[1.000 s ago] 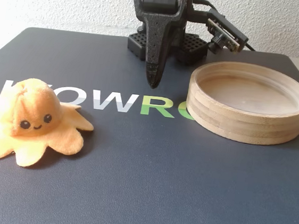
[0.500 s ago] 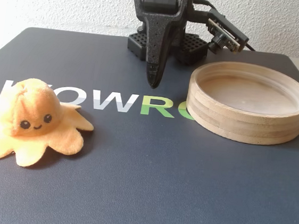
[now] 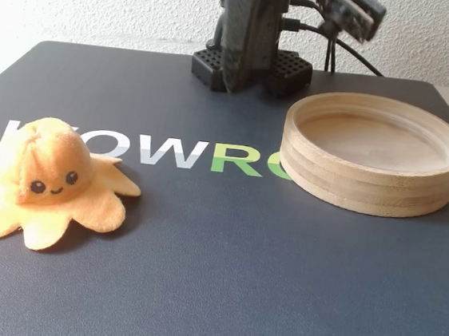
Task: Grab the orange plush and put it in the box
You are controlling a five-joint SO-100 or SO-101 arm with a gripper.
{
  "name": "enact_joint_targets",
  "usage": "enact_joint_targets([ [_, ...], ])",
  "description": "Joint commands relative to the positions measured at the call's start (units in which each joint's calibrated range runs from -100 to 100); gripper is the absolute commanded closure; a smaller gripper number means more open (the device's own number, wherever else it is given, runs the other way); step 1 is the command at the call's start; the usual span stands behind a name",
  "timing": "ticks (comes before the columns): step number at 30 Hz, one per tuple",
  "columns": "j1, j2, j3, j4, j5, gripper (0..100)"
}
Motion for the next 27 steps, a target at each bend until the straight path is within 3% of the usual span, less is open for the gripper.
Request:
enact_joint_targets([
  [1, 1.0, 14.3, -10.7, -1.1, 0.1, 98],
  [13, 13.3, 72.4, -51.3, -5.8, 1.6, 97],
  [14, 13.9, 75.3, -53.5, -5.5, 1.6, 95],
  [18, 17.2, 88.3, -62.1, -3.1, 1.2, 68],
  [20, 17.8, 91.3, -63.8, -3.2, 1.1, 61],
  [23, 18.5, 96.7, -67.8, -3.3, 0.6, 55],
  [27, 18.5, 101.4, -71.8, -3.1, -0.5, 55],
])
